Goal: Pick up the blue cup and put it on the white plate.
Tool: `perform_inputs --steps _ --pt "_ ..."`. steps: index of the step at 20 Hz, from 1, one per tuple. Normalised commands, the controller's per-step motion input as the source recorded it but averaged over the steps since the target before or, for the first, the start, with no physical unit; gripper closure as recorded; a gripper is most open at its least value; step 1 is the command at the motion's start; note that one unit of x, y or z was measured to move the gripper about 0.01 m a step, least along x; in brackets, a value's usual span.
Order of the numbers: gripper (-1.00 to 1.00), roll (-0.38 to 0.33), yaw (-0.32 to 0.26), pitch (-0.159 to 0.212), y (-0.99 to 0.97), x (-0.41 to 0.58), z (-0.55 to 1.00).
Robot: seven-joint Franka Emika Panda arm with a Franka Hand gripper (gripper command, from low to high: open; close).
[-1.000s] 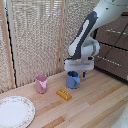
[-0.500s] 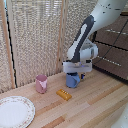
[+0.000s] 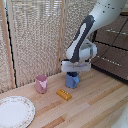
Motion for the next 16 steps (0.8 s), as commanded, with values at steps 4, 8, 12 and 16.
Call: perform_inputs --steps 4,8,12,16 --pt "1.0 0.0 0.08 0.0 0.0 0.0 0.14" --pt "1.0 0.042 0.042 0.035 0.09 0.406 0.86" --pt "1.0 0.0 0.019 0.022 0.18 0.631 1.0" --pt "1.0 0.0 0.046 0.071 0.31 0.686 1.0"
